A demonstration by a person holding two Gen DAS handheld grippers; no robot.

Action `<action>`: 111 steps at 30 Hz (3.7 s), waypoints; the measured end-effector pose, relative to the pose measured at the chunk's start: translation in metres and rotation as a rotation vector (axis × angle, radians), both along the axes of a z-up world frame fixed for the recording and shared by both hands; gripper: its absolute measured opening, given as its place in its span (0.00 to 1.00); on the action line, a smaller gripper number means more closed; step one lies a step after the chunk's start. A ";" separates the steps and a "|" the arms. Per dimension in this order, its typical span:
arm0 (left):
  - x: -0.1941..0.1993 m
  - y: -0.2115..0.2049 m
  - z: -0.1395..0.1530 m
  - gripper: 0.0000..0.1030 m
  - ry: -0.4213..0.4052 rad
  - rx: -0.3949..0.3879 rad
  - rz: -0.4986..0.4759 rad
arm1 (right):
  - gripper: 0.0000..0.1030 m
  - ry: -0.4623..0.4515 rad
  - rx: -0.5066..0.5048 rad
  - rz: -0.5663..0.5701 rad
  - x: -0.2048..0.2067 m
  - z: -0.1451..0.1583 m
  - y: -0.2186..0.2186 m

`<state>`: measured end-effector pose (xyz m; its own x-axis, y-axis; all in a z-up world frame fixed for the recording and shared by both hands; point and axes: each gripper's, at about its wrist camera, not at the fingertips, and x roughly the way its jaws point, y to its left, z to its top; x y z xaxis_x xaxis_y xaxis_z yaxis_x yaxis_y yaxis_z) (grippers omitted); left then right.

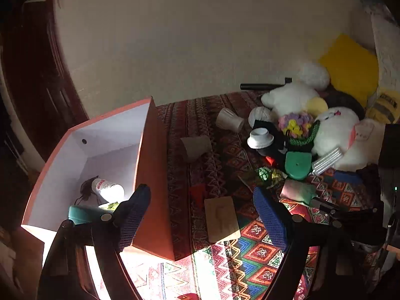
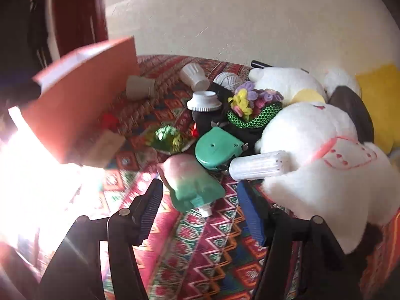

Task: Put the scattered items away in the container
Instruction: 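Grasp the green garlic snack bag with the left gripper while the right grasps the pink-green item, then lower both held items into the box and open both grippers, then grasp the black glove with the right gripper while the left reaches for the bead bracelet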

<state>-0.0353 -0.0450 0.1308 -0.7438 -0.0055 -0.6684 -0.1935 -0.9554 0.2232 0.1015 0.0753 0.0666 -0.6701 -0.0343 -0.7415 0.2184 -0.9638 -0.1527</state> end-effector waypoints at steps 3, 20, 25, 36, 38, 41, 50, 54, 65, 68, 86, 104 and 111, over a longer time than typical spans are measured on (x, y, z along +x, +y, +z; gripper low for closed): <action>-0.015 0.022 -0.025 0.82 -0.050 -0.085 0.000 | 0.59 -0.020 0.171 0.071 -0.012 -0.034 -0.018; -0.078 0.127 -0.111 0.81 -0.027 -0.412 -0.175 | 0.11 0.040 -0.453 -0.023 -0.035 0.055 0.080; -0.094 0.113 -0.097 0.30 -0.229 -0.170 -0.172 | 0.11 0.042 -0.494 -0.041 -0.045 0.056 0.083; 0.023 0.007 0.029 0.29 -0.111 0.399 -0.048 | 0.11 0.091 -0.508 -0.053 -0.033 0.066 0.087; 0.041 -0.018 0.060 0.29 -0.036 0.458 -0.023 | 0.11 0.093 -0.486 -0.028 -0.029 0.067 0.077; 0.069 -0.078 0.109 0.30 0.123 0.546 0.047 | 0.11 0.090 -0.450 0.018 -0.019 0.067 0.059; 0.030 -0.272 0.106 0.34 0.201 0.556 0.438 | 0.11 0.132 -0.450 0.179 0.025 0.102 -0.021; 0.014 -0.310 0.070 0.46 0.068 0.598 0.560 | 0.11 0.179 -0.494 0.246 0.018 0.143 -0.073; 0.054 -0.337 0.079 0.82 0.216 0.587 0.619 | 0.37 0.300 -0.404 0.445 -0.048 0.224 -0.237; 0.045 -0.336 0.067 0.82 0.166 0.491 0.651 | 0.85 0.265 -0.187 0.340 -0.085 0.195 -0.275; -0.012 -0.280 -0.026 0.89 -0.233 -0.085 0.697 | 0.46 -0.614 -0.268 0.018 -0.135 -0.011 -0.196; 0.086 -0.234 0.094 0.96 0.213 0.251 0.493 | 0.94 0.050 -0.787 -0.281 0.064 0.120 0.090; 0.084 -0.058 0.086 1.00 0.190 0.375 0.031 | 0.99 -0.040 -1.061 -0.871 0.167 0.007 0.291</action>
